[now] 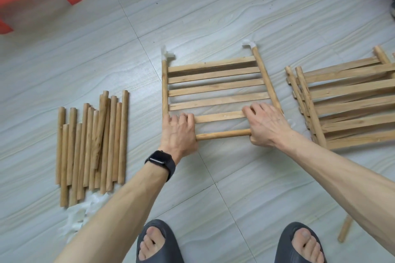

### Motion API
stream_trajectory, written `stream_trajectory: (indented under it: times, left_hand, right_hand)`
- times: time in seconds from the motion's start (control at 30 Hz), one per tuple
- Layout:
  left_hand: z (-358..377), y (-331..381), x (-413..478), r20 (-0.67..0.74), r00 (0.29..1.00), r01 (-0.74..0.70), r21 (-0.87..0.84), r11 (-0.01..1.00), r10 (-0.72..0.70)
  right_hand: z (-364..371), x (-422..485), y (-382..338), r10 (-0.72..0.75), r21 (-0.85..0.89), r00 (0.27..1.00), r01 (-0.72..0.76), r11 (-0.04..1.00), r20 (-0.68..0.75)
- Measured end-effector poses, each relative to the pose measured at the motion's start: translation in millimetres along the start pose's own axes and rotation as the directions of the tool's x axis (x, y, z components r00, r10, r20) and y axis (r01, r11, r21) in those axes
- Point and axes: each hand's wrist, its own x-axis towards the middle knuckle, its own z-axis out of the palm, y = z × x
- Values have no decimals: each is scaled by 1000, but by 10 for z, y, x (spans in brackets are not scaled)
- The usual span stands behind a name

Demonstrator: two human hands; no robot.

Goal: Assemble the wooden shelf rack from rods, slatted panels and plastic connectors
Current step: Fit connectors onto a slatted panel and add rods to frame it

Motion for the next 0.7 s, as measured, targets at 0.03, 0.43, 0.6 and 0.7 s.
stream_trajectory:
  times: [0.03,0.43,0.6,0.7]
  left_hand:
    - [61,66,-47,46,999,10,-17,1000,-9]
    - [377,-366,-25,-61,998,-33,-247,968,19]
    - [531,-337,-50,70,997,22,-157,987,-11]
    - [570,-141,-213,83,996,48,-171,984,-34]
  right_hand:
    - [75,-19,-3,2,-10,1000,-2,1000,26]
    - [520,-702,-502,209,310,975,-175,935,-81]
    - [493,-621,-751,107,364,980,-162,917,166]
    - [508,-470,-602,165,201,966,-206,958,200]
